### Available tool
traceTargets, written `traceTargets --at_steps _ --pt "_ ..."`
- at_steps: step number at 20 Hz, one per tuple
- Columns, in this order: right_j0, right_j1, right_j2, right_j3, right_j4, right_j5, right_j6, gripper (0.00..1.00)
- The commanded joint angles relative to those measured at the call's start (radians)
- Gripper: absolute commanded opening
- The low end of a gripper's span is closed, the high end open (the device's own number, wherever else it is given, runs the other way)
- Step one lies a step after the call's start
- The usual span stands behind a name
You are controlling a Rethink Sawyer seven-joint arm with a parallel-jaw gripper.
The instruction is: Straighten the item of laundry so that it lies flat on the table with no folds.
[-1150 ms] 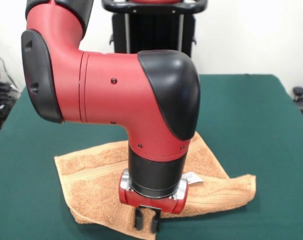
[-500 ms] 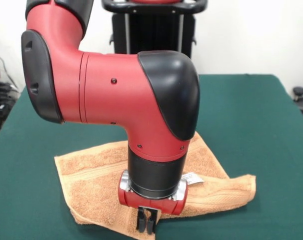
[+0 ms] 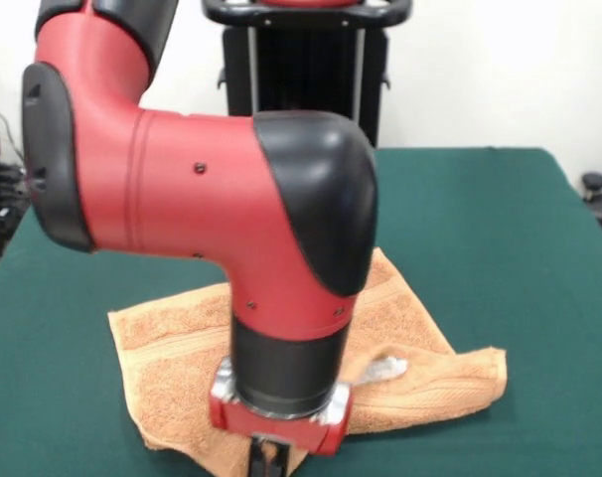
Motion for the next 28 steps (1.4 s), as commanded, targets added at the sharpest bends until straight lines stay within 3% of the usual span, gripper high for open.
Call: traceTargets --at_steps 1,3,9,14,15,19,28 --pt "0.012 0.119 0.142 -0.251 -0.102 0.05 -0.377 0.0" --pt "0.009 0.14 0.174 -0.301 -0.122 0.066 -0.417 0.0" --pt "0.004 0.142 0.159 -0.272 -0.106 0.035 -0.394 0.0" --pt "0.002 0.047 0.035 -0.049 -0.044 -0.08 -0.263 0.0" --pt "0.003 0.031 0.02 -0.013 -0.041 -0.098 -0.248 1.0" --pt "0.008 0.01 0.002 0.024 -0.038 -0.116 -0.184 1.0" --pt "0.004 -0.015 0.004 0.073 -0.02 -0.106 -0.175 1.0"
